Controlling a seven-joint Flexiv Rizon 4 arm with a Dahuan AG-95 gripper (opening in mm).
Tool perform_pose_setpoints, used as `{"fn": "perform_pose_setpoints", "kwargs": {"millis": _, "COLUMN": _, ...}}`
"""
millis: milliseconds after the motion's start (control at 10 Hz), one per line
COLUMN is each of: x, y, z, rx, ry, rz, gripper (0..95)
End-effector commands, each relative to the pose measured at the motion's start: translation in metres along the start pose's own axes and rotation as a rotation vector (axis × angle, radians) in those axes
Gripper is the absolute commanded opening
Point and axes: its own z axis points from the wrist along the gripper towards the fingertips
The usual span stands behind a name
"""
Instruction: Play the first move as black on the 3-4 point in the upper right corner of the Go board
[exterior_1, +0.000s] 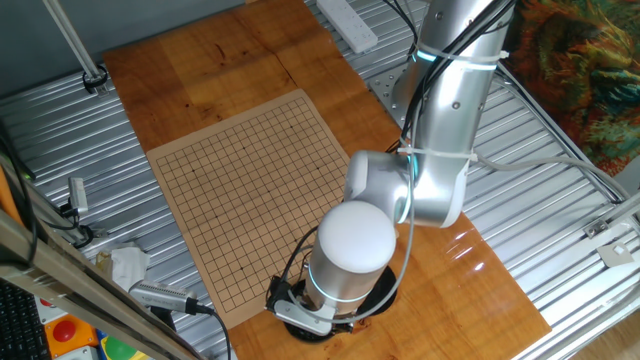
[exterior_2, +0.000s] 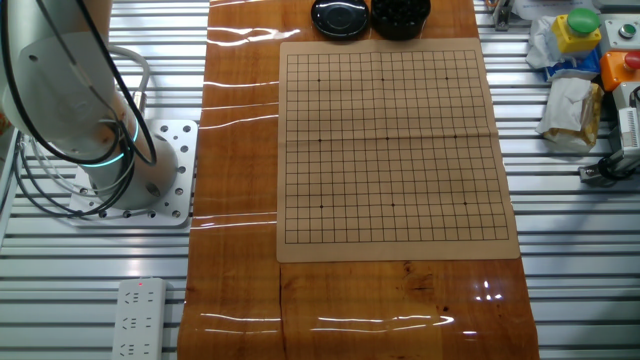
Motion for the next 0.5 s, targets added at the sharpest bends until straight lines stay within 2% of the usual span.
{"fn": "perform_pose_setpoints", "kwargs": {"millis": 100, "x": 0.0004, "y": -0.0007, "z": 0.0031, "rx": 0.008, "ry": -0.011, "rz": -0.003, "gripper": 38.0}}
{"fn": "perform_pose_setpoints", "kwargs": {"millis": 500, "x": 0.0005, "y": -0.0008, "z": 0.0037, "rx": 0.010, "ry": -0.011, "rz": -0.002, "gripper": 38.0}}
